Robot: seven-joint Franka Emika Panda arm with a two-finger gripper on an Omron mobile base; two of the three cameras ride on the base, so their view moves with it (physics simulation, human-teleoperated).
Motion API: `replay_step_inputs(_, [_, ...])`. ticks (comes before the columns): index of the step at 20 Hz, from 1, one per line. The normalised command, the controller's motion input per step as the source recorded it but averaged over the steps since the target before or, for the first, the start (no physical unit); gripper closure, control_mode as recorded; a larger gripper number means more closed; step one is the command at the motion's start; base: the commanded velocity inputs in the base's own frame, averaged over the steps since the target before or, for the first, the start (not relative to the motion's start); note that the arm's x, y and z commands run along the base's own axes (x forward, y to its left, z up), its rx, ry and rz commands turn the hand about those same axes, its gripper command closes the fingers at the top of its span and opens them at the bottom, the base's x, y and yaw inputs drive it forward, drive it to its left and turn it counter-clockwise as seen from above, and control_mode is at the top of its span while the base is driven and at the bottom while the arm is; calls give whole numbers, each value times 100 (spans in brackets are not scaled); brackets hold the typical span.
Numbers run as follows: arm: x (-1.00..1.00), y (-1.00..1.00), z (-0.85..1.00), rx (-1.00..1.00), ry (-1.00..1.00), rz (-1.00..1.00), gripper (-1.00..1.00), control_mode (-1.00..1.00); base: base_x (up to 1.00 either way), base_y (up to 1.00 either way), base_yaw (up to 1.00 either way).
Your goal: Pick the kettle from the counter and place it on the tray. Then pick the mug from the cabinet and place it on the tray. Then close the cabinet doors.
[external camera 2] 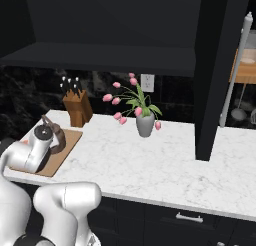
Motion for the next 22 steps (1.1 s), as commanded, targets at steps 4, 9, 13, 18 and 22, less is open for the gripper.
replay_step_inputs(4, [14,11,-23,0,0,0,100,-100,0,0,0])
replay_step_inputs(9, [7,6,-30,0,0,0,100,-100,0,0,0])
replay_step_inputs(13, [6,2,-24,0,0,0,100,-100,0,0,0])
replay_step_inputs(18, [7,0,-17,0,-2,0,100,-100,0,0,0])
replay_step_inputs(22, [9,0,-16,0,0,0,100,-100,0,0,0])
